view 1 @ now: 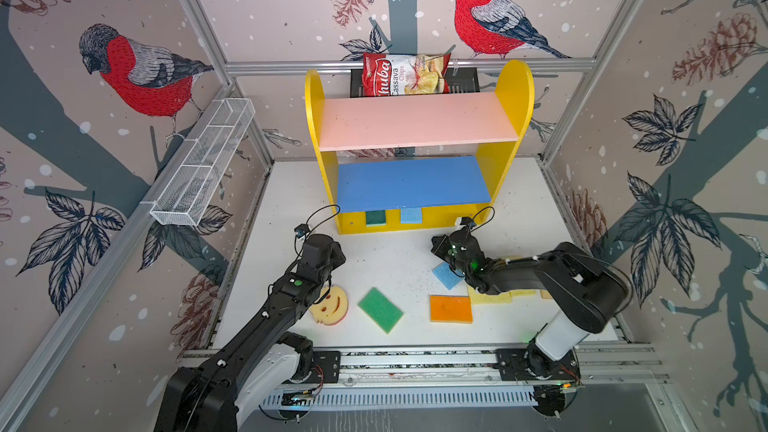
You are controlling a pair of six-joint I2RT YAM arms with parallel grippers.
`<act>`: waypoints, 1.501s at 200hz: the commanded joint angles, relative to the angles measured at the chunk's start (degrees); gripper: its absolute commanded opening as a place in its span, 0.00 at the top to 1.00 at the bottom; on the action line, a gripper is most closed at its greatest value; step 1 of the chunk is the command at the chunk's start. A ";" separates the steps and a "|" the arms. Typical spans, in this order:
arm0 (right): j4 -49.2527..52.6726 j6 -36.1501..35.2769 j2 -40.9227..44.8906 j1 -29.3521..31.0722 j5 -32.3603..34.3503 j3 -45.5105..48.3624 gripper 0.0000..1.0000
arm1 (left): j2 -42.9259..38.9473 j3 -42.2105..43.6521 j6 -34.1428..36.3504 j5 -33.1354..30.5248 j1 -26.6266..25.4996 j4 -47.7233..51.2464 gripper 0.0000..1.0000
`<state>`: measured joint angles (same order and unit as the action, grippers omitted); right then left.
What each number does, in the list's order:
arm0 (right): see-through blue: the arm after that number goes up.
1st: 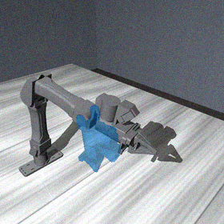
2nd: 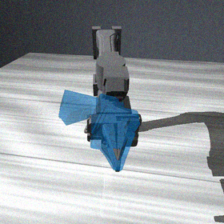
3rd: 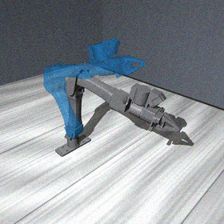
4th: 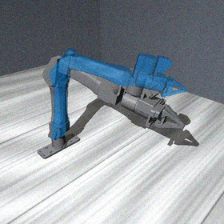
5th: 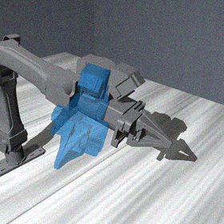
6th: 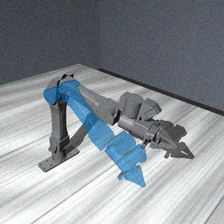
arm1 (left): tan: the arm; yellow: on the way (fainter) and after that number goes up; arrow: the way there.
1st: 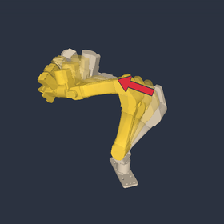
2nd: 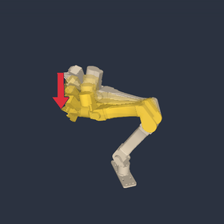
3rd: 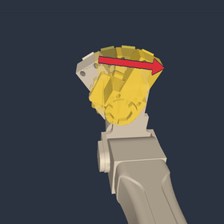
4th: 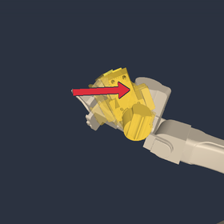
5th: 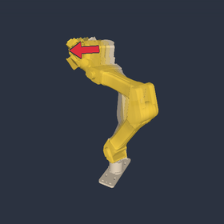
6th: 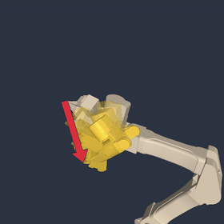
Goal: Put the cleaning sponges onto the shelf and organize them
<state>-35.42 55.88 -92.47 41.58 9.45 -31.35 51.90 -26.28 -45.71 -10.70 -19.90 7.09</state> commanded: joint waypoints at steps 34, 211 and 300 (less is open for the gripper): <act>23.88 -4.52 10.05 -3.00 0.91 -0.13 0.74 | 3.55 -2.36 4.84 9.06 -0.43 -5.04 0.54; -9.07 7.38 -8.90 -1.90 -12.55 -3.38 0.97 | 3.82 1.23 3.75 8.06 -5.15 -8.49 0.55; -21.38 16.02 -26.88 -3.16 -12.43 -9.53 0.97 | 3.30 2.77 3.98 7.69 -5.15 -8.70 0.55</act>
<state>-57.95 69.36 -116.22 38.46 -4.05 -39.20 55.42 -23.64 -42.06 -2.63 -25.02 -0.60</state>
